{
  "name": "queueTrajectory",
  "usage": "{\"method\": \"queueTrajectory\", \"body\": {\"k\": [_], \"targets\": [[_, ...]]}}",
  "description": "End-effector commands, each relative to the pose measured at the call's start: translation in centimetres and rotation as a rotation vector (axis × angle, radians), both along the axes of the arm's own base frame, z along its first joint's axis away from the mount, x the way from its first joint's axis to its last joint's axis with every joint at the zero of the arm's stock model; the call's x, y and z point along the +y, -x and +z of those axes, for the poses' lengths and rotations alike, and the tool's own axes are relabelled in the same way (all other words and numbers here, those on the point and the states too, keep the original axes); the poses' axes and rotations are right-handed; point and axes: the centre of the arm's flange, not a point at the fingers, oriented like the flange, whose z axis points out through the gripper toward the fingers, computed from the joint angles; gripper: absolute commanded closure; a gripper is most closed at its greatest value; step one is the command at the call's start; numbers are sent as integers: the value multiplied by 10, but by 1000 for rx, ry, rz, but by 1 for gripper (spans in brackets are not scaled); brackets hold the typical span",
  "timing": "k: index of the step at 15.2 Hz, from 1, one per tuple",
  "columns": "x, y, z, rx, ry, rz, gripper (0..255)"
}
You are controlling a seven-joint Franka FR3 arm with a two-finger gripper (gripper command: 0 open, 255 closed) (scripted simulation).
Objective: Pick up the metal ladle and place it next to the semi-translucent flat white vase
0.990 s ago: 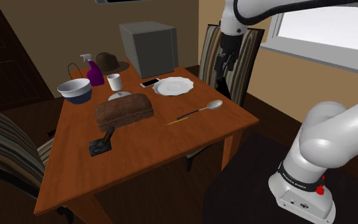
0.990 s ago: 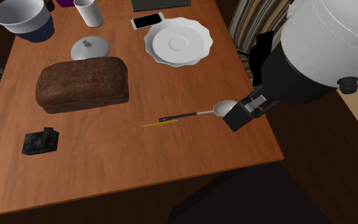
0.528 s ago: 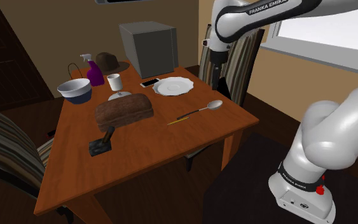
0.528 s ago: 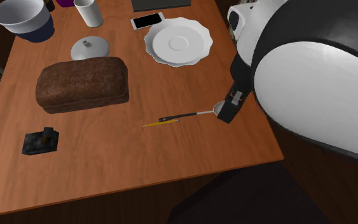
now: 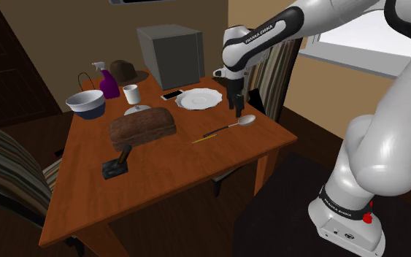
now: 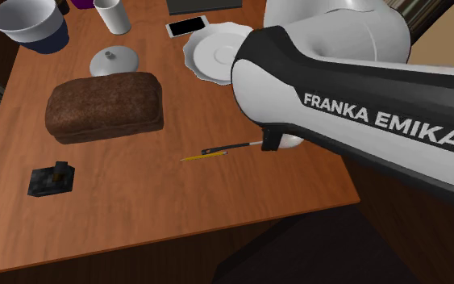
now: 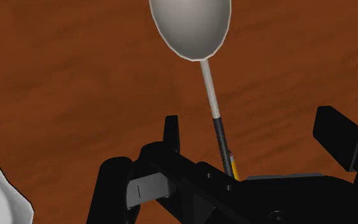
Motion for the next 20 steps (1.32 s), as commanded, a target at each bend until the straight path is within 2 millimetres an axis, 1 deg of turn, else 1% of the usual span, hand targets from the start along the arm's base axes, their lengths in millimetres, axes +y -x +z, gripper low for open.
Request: {"method": "queueTrajectory", "body": {"k": [1, 2, 3, 9, 10, 18, 19, 20], "targets": [[6, -17, -23, 19, -14, 134, 0], [10, -24, -35, 30, -20, 196, 0], [11, -25, -35, 30, -21, 198, 0], [13, -20, -66, 30, -21, 198, 0], [13, -19, -74, 30, -21, 198, 0], [13, -19, -74, 30, -21, 198, 0], [13, -19, -74, 30, -21, 198, 255], [13, -19, -74, 30, -21, 198, 255]]}}
